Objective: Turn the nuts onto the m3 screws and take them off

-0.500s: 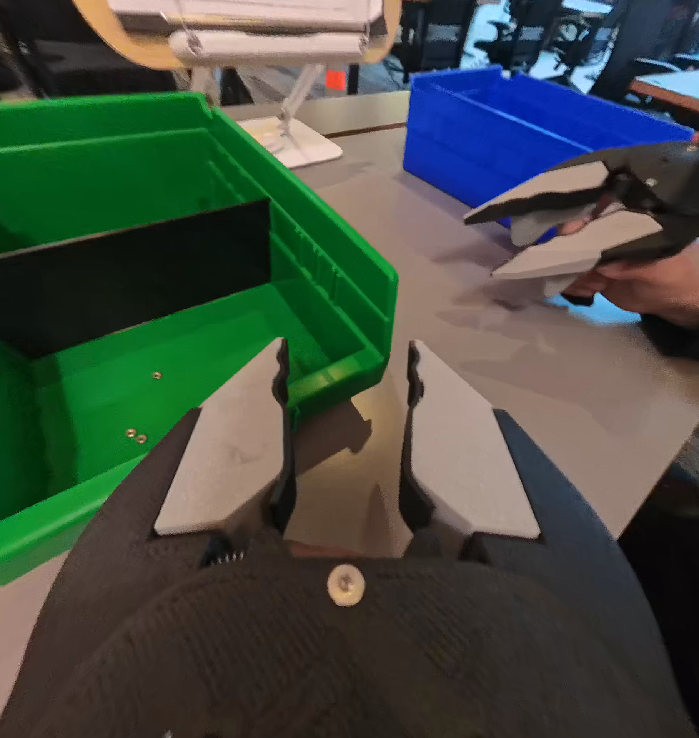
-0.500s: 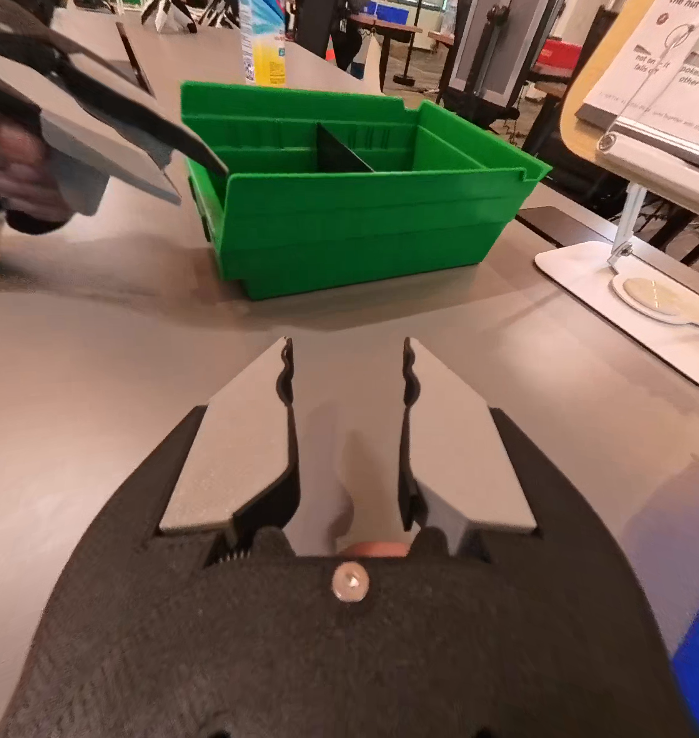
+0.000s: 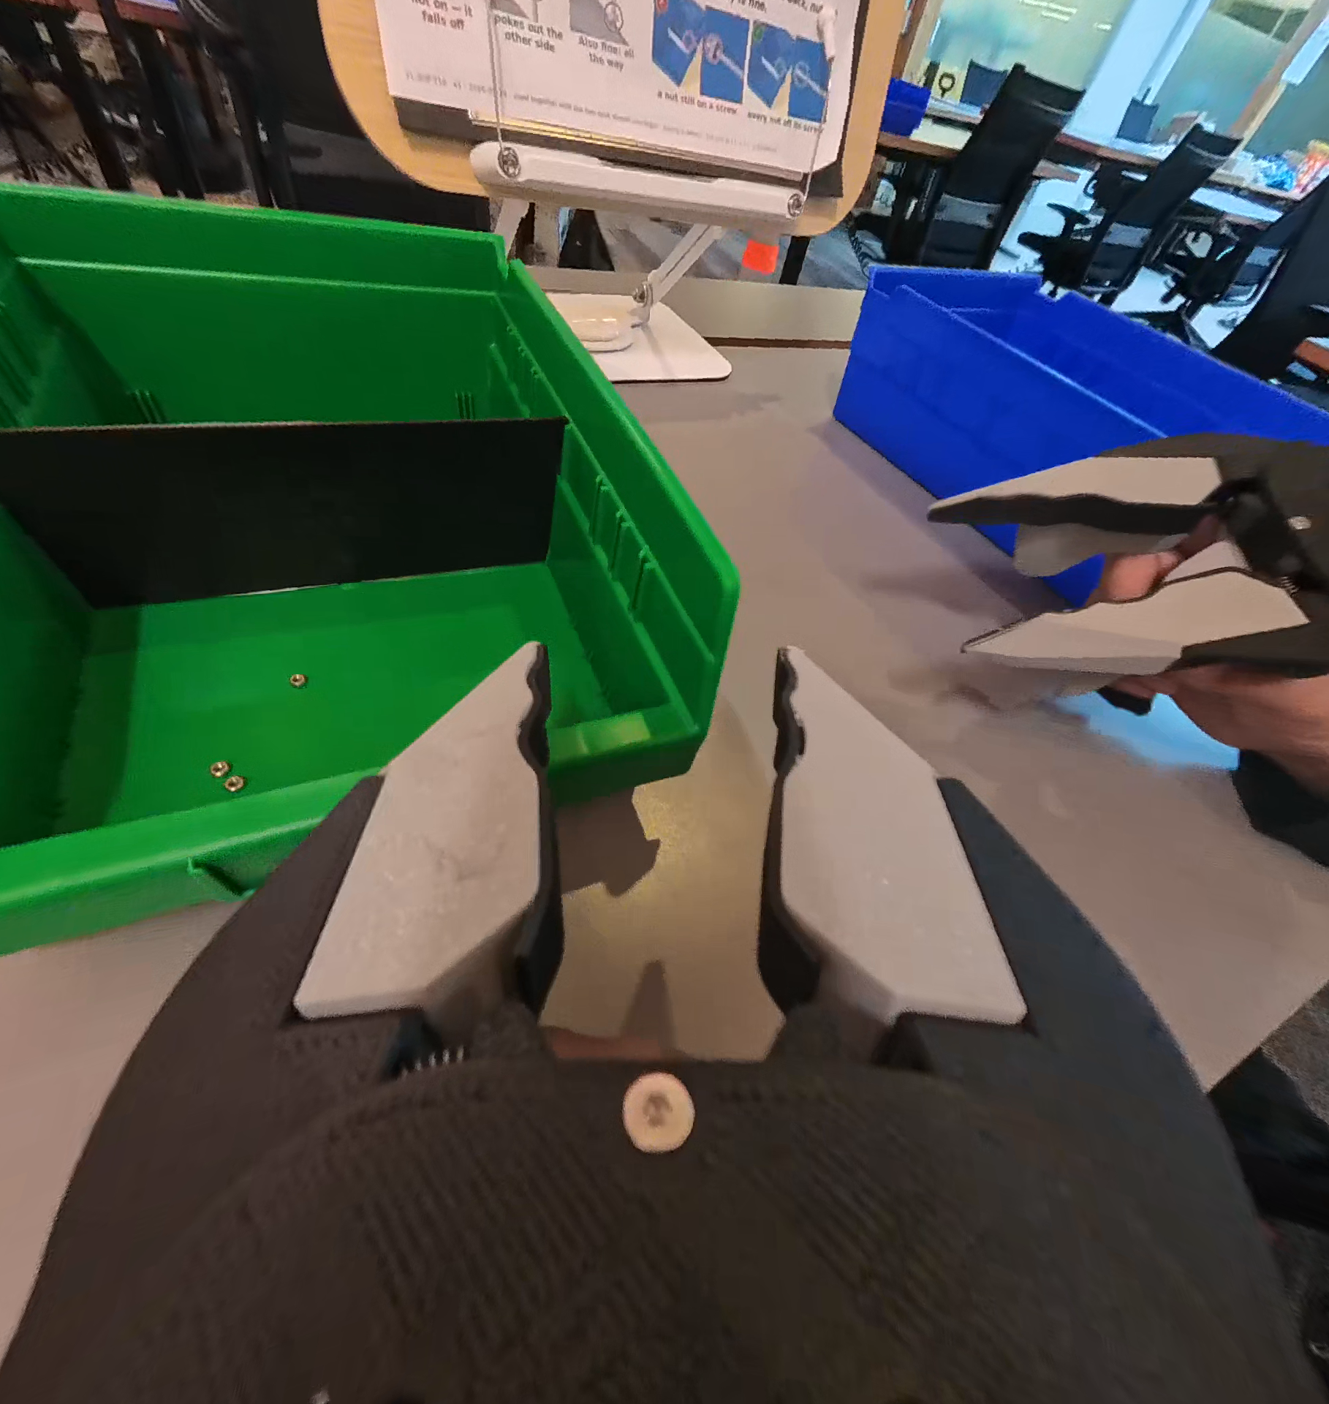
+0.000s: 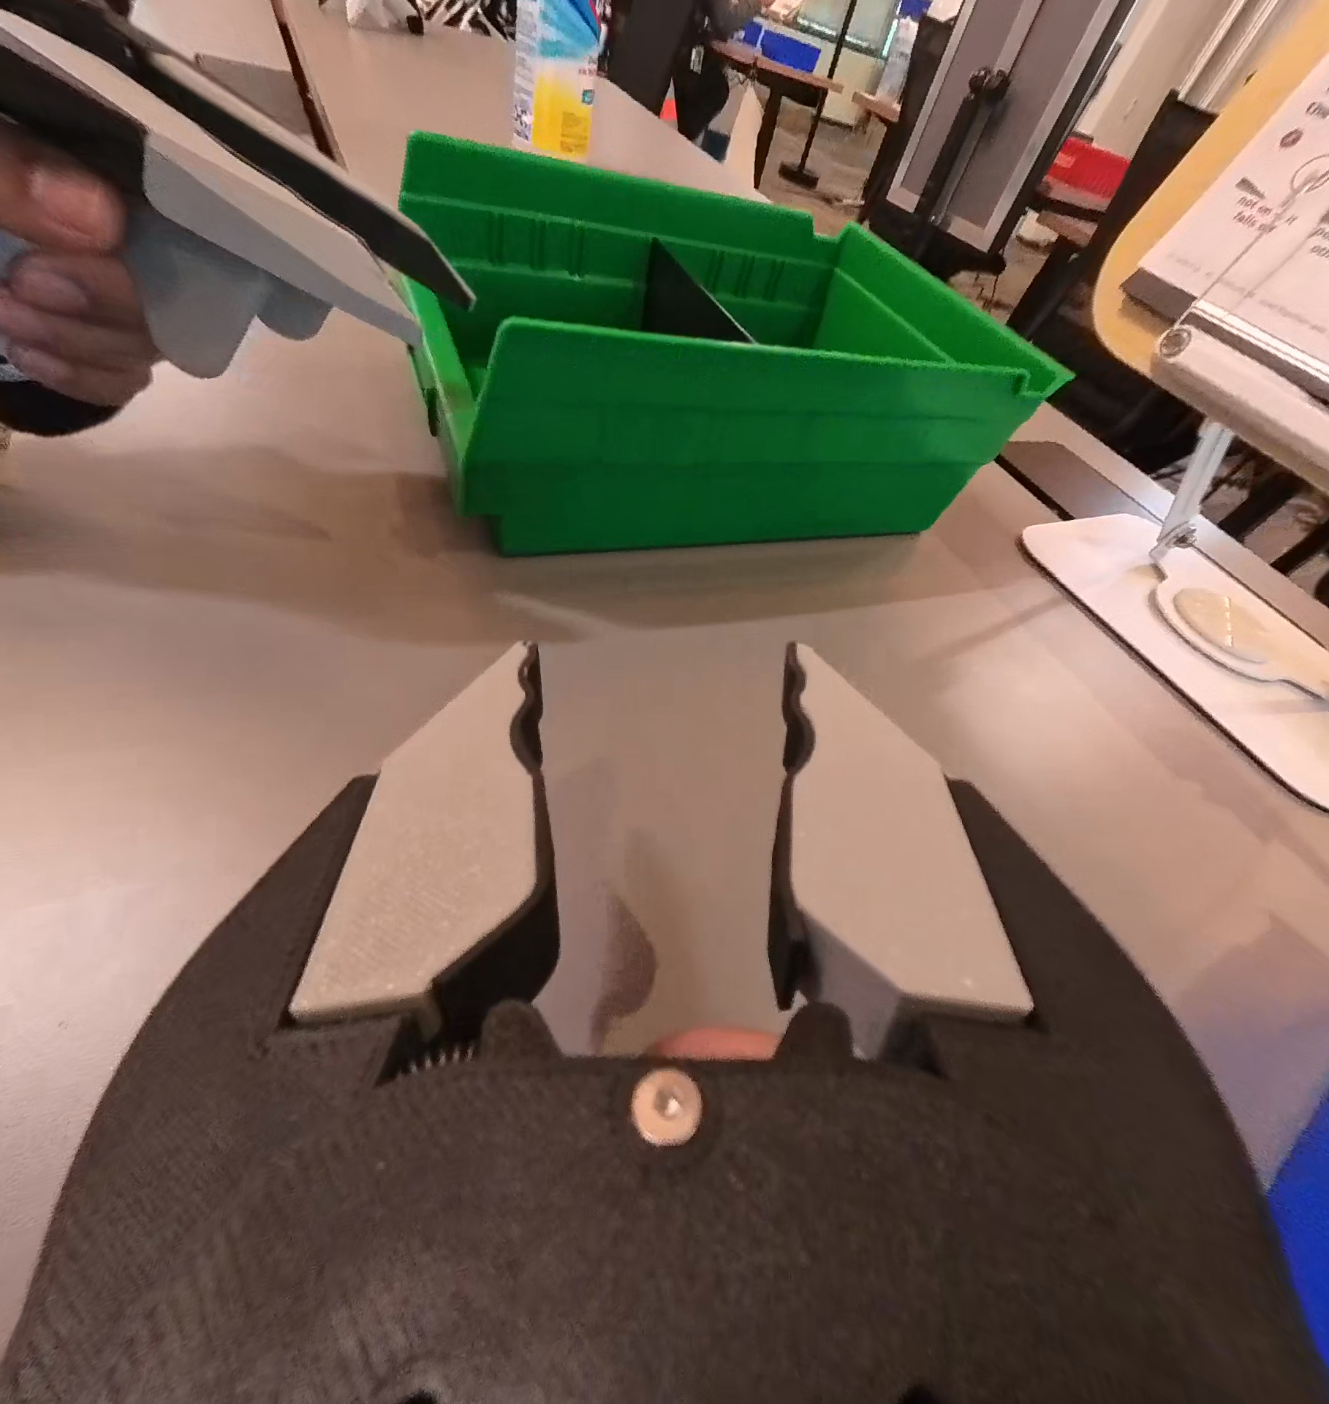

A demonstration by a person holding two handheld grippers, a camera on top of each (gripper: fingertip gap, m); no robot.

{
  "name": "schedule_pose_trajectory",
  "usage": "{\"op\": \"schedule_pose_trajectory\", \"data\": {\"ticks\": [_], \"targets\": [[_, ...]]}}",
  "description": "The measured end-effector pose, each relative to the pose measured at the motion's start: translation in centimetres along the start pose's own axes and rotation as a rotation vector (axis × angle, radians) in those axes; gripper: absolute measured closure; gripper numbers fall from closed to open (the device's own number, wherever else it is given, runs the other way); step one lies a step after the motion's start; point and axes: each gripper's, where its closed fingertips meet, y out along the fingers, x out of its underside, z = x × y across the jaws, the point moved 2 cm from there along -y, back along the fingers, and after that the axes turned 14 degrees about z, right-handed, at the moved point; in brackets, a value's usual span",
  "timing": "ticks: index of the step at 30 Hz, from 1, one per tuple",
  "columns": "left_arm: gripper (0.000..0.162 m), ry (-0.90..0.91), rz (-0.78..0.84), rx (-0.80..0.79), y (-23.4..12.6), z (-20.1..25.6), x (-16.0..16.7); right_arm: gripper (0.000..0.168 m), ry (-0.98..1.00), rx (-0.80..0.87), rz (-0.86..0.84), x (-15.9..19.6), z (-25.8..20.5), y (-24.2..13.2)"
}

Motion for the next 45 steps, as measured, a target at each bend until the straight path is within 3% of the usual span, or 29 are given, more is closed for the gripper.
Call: {"op": "schedule_pose_trajectory", "data": {"ticks": [18,31,35,39,45], "targets": [[0.087,0.036,-0.027,0.049,0.0,0.4,-0.5,0.101,0.064,0.11,-0.025,0.9,2.4,-0.3],[0.092,0.185,-0.156,0.128,-0.6,3.1,1.0,0.102,0.107,0.078,-0.013,1.3,2.4,-0.4],[0.095,0.233,-0.162,0.104,-1.5,1.6,-0.4,0.104,0.124,0.088,-0.004,1.2,2.7,-0.5],[0.111,0.235,-0.126,0.046,-2.1,-2.0,-2.8,0.106,0.106,0.093,-0.015,1.4,2.6,-0.4],[0.113,0.219,-0.198,-0.04,-0.5,-7.5,-4.0,0.107,0.111,0.085,-0.006,1.1,2.2,-0.2]]}}
